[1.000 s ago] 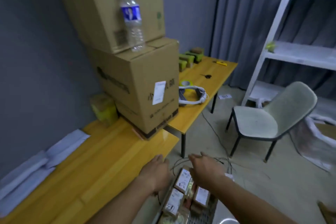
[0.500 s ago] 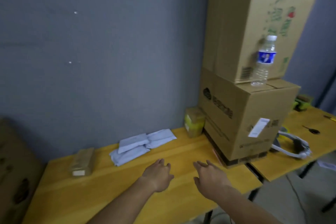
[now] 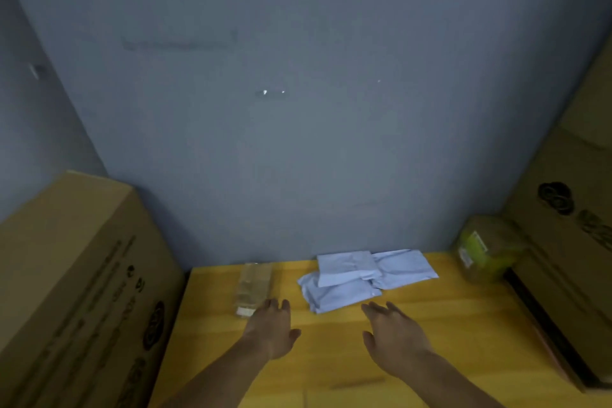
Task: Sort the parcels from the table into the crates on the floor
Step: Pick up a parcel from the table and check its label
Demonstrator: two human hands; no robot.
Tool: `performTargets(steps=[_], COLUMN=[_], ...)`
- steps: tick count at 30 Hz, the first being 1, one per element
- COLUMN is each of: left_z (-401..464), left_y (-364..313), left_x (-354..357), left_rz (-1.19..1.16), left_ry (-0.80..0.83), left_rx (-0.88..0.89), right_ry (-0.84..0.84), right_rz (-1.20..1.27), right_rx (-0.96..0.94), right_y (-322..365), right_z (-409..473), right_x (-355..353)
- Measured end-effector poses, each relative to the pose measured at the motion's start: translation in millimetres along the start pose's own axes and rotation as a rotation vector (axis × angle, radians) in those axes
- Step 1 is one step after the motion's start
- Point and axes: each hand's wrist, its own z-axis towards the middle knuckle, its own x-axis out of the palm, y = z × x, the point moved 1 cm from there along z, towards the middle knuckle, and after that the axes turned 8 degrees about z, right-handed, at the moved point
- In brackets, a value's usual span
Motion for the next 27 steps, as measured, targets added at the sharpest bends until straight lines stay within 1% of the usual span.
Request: performTargets(steps=[4, 9, 16, 21, 23, 27], left_z=[50.7, 108.1, 163.8, 175.4, 174.2, 154.3], left_y=[59.1, 94.5, 91.5, 91.3, 92.0, 87.4], left_x=[24.9, 52.7, 77.8, 85.3, 84.0, 66.9], left_rz=[-0.025, -0.055, -0.156, -0.141, -0.178, -0.309], left_ry=[0.021, 0.071, 0.077, 0.071, 0.062, 0.034], left_rx=[-0.113, -0.223, -0.367, -0.403, -0.421, -0.389], right_ry=[0.119, 0.145, 0.213, 0.204, 0.203, 0.204], right_rz=[-0.011, -0.025, 0.007, 0.022, 0.033, 0.071], right_rx=[-0.038, -0.037, 0.003, 0.03, 0.041, 0.055], right_y=[40.1, 57.5, 49.7, 41.3, 37.8, 30.6], right_z=[54.1, 95.5, 128.3, 130.3, 129.4, 115.0], right_x=[17.5, 39.8, 64.1, 65.8, 63.9, 55.6])
